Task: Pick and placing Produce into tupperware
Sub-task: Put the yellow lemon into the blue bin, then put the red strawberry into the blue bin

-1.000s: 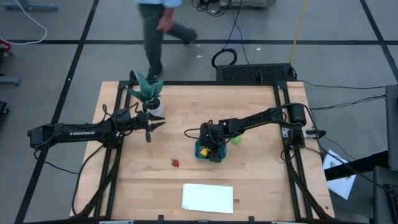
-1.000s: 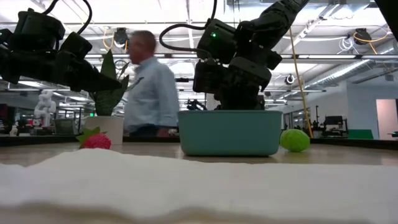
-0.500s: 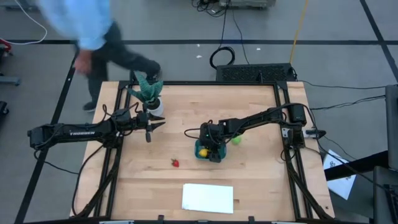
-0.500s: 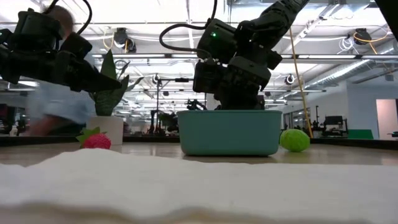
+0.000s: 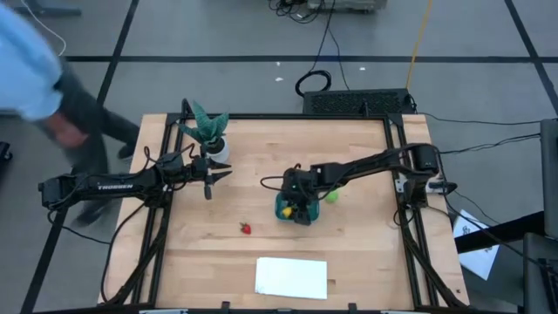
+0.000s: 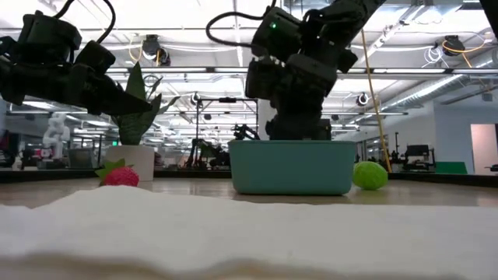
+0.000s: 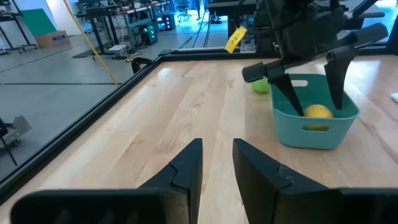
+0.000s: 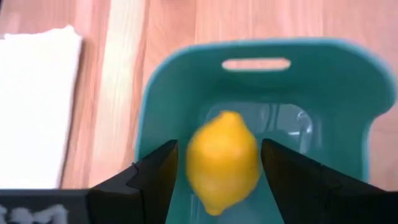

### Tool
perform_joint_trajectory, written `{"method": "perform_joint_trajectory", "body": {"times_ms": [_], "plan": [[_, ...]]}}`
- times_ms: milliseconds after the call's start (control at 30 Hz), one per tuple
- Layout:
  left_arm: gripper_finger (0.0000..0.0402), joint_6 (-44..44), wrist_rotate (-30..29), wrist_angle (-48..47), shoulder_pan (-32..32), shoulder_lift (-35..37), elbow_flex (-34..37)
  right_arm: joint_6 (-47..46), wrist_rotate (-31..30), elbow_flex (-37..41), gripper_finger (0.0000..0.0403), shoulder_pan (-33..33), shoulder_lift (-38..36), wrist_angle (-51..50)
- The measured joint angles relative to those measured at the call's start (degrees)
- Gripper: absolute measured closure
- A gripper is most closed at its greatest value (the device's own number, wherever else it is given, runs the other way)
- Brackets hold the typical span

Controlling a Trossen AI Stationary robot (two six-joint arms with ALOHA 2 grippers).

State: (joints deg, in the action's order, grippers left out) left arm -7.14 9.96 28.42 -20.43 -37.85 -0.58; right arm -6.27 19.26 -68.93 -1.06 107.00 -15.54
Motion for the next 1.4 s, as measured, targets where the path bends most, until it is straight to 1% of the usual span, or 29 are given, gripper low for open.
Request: {"method": "perform_joint_trajectory", "body": {"times_ms": [133, 267, 433, 667, 733, 1067, 1233, 1400], "plan": [[0.0309, 0.2, 0.0, 0.0, 0.0, 0.0, 0.0, -0.1, 0.0, 0.0, 0.018, 0.0, -0.8, 0.7], [0.0309, 0.2, 0.0, 0.0, 0.0, 0.0, 0.0, -0.1, 0.0, 0.0, 0.0205, -0.1, -0.7, 0.7], [0.0309, 0.2, 0.0, 0.1, 0.0, 0.0, 0.0, -0.1, 0.0, 0.0, 0.0266, -0.1, -0.7, 0.7], [0.0309, 0.2, 0.0, 0.1, 0.0, 0.0, 0.0, 1.1, -0.2, -0.1, 0.0377, -1.0, -2.7, 0.7], [0.0309, 0.2, 0.0, 0.1, 0.0, 0.0, 0.0, 1.4, -0.2, -0.1, 0.0396, -1.3, -3.5, 0.7], [0.0309, -0.6, -0.5, 0.3, 0.0, 0.0, 0.0, 1.4, 0.4, -0.1, 0.0402, -2.4, -5.8, 0.5], [0.0309, -0.7, -3.4, 0.4, 0.0, 0.0, 0.0, 2.5, 0.3, -0.1, 0.0402, -4.0, -12.1, 0.7], [0.0309, -1.5, -3.6, 0.9, 0.0, 0.0, 0.0, 2.0, -0.1, 2.8, 0.0403, -4.8, -20.0, 4.9]]}}
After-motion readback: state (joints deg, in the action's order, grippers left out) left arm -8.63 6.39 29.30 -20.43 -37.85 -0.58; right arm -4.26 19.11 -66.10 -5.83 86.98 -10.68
